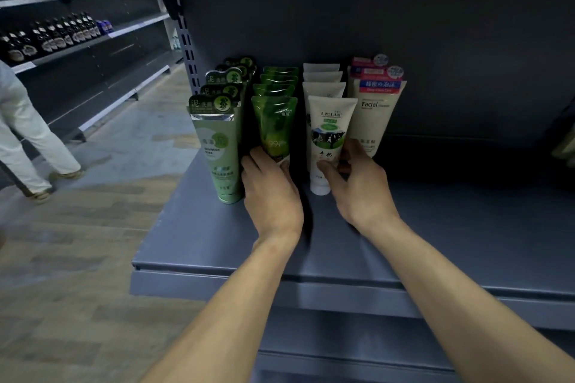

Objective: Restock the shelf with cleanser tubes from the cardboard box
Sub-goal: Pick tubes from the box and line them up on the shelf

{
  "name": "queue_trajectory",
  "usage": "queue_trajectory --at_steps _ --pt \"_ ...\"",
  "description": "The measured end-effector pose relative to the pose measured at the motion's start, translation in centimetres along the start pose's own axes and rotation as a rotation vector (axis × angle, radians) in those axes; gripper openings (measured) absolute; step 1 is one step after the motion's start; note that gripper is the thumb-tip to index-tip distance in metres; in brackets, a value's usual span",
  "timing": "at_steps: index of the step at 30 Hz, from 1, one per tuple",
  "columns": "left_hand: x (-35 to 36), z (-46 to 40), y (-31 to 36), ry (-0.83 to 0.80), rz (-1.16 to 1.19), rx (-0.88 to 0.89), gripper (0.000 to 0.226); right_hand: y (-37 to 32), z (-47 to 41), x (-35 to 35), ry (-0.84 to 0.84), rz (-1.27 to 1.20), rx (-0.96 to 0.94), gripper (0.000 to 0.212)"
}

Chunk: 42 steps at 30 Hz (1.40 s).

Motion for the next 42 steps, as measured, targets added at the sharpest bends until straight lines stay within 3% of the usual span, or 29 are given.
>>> queue_trajectory --at_steps 15,20,36,42 --pt "0.4 -0.3 0.1 -0.016 -0.013 0.001 0.032 -0.1 -0.3 0.4 0.065 -0.01 -0.018 0.016" --pt "0.3 -0.3 -0.1 -0.015 -0.001 0.0 0.035 0.4 -0.9 0.7 0.099 0.065 -0.014 0.025" --pt "0.1 0.2 -0.1 -0.031 0.087 0.004 0.037 0.4 -0.7 0.7 0.077 0.056 0.016 0.02" --pt "-0.5 1.5 -0.1 -0.065 0.107 -0.004 0.062 0.3 -0.6 0.6 0.08 0.052 0.014 0.02"
Point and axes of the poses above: each hand's wrist, its own z-axis away from the middle knuckle, its own x-axis out of the palm, y = z × x, the point moved 9 cm from there along -z, towards the middle knuckle, and after that the axes turned 9 degrees about z, right-handed, at the moved point
